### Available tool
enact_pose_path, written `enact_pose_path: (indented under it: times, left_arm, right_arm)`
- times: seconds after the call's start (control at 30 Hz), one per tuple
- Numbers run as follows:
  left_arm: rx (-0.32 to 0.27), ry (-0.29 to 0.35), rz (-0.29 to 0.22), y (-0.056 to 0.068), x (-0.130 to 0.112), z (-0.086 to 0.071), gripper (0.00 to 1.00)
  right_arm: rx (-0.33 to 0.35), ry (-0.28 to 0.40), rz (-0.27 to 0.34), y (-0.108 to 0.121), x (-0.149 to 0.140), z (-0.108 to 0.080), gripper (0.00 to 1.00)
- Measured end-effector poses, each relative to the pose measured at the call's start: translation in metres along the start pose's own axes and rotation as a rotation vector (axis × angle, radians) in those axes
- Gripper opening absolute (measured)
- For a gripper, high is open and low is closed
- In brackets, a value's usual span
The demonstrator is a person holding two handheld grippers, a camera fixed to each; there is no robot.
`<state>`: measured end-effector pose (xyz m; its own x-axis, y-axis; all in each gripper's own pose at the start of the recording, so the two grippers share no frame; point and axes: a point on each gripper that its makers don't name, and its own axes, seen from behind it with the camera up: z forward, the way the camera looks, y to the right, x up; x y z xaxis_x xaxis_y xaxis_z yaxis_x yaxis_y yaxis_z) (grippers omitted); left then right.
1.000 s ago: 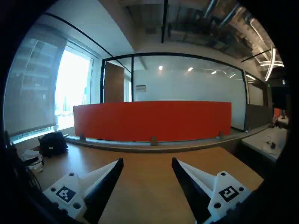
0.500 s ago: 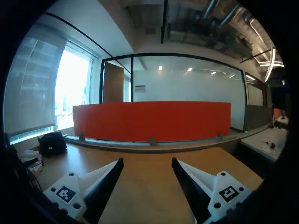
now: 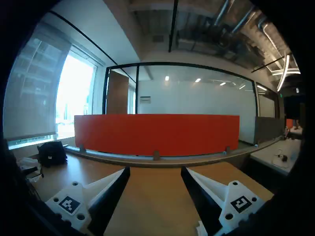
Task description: Fold towel
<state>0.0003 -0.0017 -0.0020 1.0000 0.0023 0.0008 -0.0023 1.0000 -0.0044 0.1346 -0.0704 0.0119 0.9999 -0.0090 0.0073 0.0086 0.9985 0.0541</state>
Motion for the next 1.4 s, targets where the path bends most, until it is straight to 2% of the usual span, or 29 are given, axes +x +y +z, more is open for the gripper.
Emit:
enact_pose_path:
  times: [0.27,0.57,0.87,1.07,1.17,1.4]
  left_arm:
    - [0.000,0.000,-0.003,0.000,0.000,0.000,0.95]
    - [0.000,0.001,-0.003,0.001,0.000,0.000,0.95]
    - [0.000,0.000,-0.002,0.001,0.001,0.000,0.95]
    - [0.000,0.001,-0.003,0.001,0.000,0.000,0.95]
    - [0.000,0.000,-0.001,0.001,0.000,0.000,0.95]
    - [0.000,0.001,-0.002,0.001,0.000,-0.001,0.95]
  right_arm:
    - [0.004,0.014,0.013,0.009,-0.021,-0.006,1.00]
    - [-0.043,0.015,0.043,0.031,-0.059,-0.011,1.00]
    - [-0.065,0.004,0.086,0.059,-0.096,-0.008,1.00]
    - [-0.057,-0.022,0.098,0.068,-0.120,-0.012,1.00]
    - [-0.059,-0.021,0.095,0.071,-0.124,-0.012,1.00]
    - [-0.048,-0.010,0.042,0.067,-0.128,-0.009,1.00]
